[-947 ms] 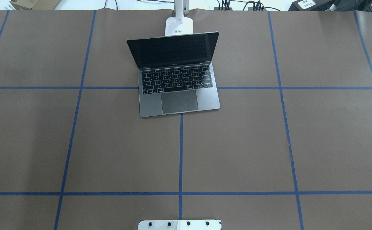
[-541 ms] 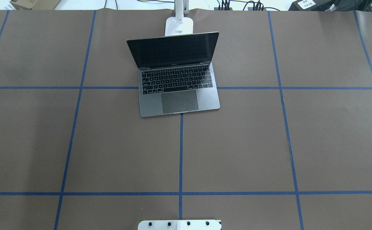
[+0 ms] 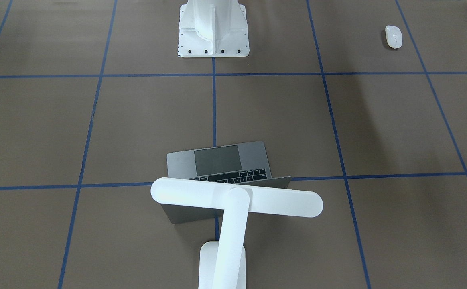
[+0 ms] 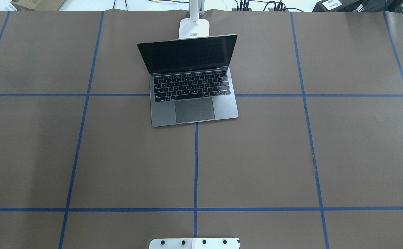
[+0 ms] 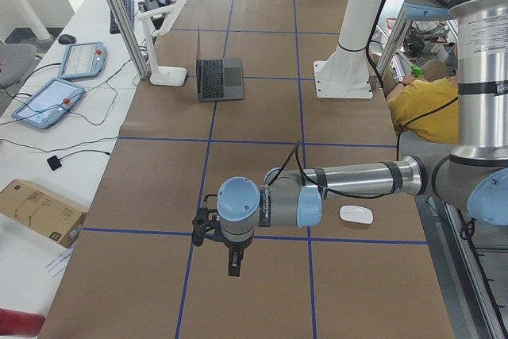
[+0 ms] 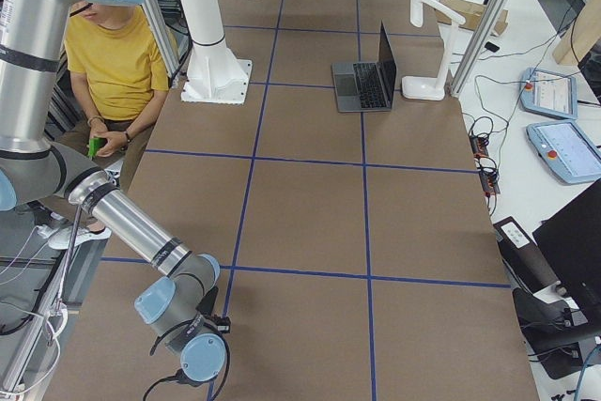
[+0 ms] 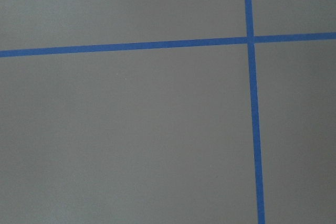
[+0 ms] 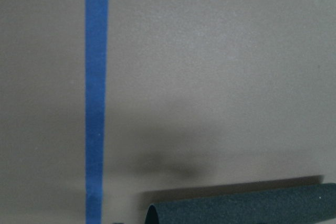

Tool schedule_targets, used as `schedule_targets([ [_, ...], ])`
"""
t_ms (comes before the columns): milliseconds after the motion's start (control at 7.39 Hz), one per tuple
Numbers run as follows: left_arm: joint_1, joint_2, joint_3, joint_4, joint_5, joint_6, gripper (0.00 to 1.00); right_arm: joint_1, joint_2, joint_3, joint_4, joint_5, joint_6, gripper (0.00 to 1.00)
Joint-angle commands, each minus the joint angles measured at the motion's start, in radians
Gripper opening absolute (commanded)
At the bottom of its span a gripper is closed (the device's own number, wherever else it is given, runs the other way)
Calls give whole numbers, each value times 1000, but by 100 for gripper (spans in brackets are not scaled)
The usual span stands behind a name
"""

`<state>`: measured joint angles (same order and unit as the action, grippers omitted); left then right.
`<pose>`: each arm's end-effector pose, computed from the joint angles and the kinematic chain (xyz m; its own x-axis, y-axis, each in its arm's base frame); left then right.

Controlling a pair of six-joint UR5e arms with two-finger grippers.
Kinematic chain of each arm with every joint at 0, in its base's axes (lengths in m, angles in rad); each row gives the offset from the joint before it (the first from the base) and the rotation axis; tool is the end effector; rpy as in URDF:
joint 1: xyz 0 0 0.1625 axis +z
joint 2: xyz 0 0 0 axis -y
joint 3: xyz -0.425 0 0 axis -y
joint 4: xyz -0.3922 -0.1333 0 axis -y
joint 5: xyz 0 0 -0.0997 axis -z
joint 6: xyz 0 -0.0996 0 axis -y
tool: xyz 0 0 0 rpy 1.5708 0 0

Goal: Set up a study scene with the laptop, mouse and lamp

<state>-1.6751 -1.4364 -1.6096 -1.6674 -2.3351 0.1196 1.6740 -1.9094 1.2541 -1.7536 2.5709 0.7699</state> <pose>-0.1091 -0.4242 0.6929 0.7253 0.0447 -0.6870 0.0177 0.9963 0.0836 0.0695 -0.1903 0.9125 0.2916 0.9498 -0.1133 -0.3786 0.0058 -0.9255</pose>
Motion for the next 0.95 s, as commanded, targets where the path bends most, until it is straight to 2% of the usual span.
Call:
schedule_targets([
  [0,0,-1,-1,0,-1,0,100,0,-4,-1,0,0,-6,82],
  [406,0,1,0,0,-1,0,100,0,-10,-1,3,-5,-43,74],
  [812,0,1,0,2,-1,0,100,0,-10,-1,6,-6,-52,73],
])
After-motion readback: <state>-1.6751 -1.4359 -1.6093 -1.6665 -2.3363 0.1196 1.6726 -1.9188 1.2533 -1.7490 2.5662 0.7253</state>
